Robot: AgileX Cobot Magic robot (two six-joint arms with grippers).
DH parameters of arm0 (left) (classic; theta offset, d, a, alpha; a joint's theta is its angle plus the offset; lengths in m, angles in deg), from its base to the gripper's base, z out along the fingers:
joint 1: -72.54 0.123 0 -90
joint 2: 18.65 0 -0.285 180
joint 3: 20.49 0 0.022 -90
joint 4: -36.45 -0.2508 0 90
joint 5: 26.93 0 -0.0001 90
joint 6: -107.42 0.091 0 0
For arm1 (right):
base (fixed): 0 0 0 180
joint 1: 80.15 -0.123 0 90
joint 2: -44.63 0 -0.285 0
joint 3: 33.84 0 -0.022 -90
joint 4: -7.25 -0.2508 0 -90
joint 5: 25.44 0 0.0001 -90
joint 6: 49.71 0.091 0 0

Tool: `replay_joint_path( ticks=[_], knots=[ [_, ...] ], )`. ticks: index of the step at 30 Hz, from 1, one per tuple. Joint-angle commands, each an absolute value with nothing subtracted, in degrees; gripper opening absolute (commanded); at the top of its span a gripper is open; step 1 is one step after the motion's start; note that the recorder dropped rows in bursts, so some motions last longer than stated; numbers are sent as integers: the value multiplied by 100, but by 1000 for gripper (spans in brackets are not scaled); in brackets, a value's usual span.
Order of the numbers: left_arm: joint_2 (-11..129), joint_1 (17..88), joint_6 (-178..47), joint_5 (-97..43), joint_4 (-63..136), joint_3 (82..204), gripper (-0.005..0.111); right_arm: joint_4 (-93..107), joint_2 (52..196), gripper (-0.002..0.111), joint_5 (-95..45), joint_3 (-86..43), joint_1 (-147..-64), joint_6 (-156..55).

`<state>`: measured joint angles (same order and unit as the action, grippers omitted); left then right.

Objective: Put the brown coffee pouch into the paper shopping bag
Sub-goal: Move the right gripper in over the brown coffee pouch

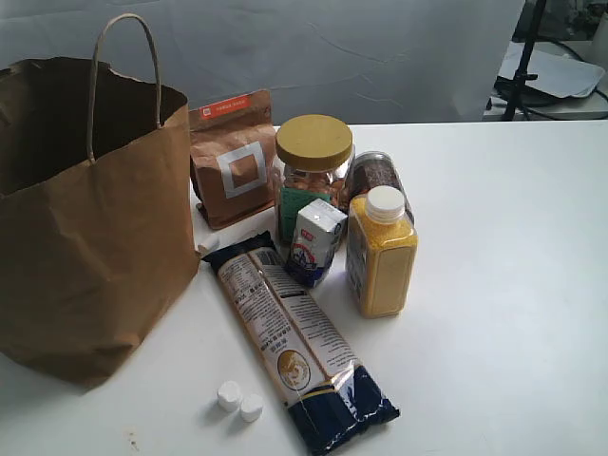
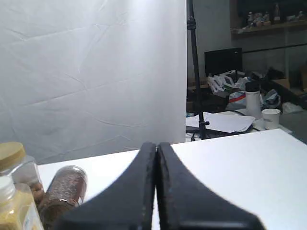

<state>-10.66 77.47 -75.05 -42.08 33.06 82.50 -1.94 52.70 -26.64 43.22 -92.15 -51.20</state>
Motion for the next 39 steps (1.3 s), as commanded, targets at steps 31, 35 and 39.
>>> replay_joint_path(
  ticks=[31, 35, 39],
  knots=[
    [-1086, 7766, -7519, -4209, 3280, 8230, 0, -856, 12507, 19, -4951, -1604, -11740, -6621],
    [-1086, 7766, -7519, -4209, 3280, 8230, 0, -966, 13269, 43, -5476, -2553, -11849, -6877],
    [-1086, 7766, -7519, -4209, 3280, 8230, 0, -1049, 14068, 58, -5865, -3443, -12064, -6904]
  ],
)
